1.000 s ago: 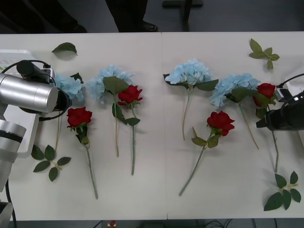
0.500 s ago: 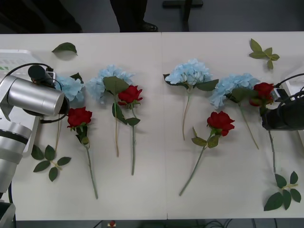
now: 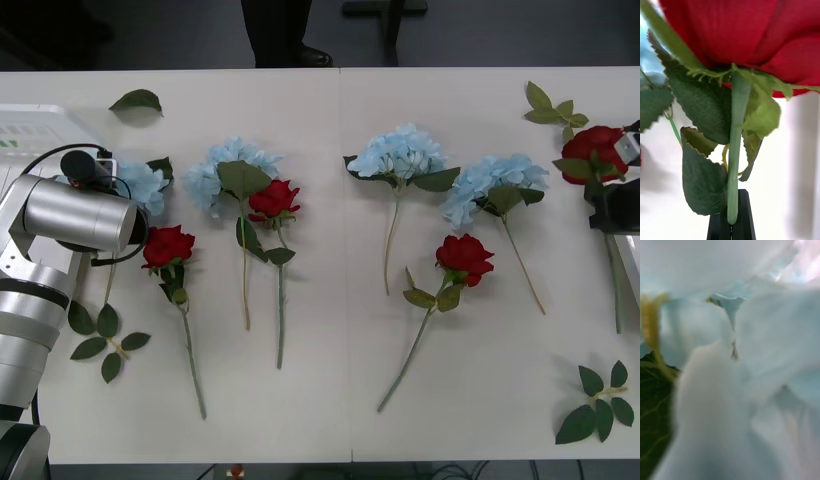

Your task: Place the red flowers into the right box and the blue flowers into the left box. If a person shows an open palm, hand one flower to the person first, then continue sorting.

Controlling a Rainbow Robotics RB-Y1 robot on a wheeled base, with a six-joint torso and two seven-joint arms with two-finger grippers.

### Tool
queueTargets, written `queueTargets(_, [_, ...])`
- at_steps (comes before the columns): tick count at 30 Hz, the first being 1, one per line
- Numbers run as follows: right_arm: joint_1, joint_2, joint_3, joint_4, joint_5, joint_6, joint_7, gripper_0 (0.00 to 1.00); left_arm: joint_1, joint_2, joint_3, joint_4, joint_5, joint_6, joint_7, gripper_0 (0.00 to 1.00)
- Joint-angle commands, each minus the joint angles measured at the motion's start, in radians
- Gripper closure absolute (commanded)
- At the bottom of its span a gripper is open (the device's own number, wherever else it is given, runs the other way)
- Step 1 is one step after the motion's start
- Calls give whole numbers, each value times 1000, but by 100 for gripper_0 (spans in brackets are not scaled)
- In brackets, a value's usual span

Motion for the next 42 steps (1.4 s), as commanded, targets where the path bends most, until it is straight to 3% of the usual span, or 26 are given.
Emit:
queueTargets(1, [-12,-60,-20,-84,43,50,25,100,-17,13,46,-44,45,9,-50,100])
queueTargets(5, [-12,-76,-68,-126,140,93,11,100,-30,13,72,-136,65,123,-59,100])
queueTargets(12, [-32,-86,-78,-129,462,91,-4,100,-124,62,152,-362,165,483,-72,100])
queueTargets(18, [-34,-86,-80,-49,543,35,-30,100,-195,171,216,-440,251,658,-119,100])
queueTargets(26, [-92,-84,-78,175,534,-117,-24,100,-181,349,357,-343,401,637,-331,100])
queueTargets(35, [-97,-86,-71,259,533,-209,-21,100,-37,472,423,-204,552,407,-541,100])
queueTargets(37, [-98,-84,-71,258,533,-209,-20,92,0,488,425,-176,585,348,-579,100])
queueTargets(38, [-98,-86,-71,258,531,-209,-20,83,14,495,423,-164,598,325,-595,100])
queueTargets(40, [-98,-86,-71,258,524,-211,-18,24,46,496,426,-135,625,267,-628,100])
queueTargets(42, [-98,-86,-71,256,510,-211,-15,0,77,495,422,-104,648,207,-651,100])
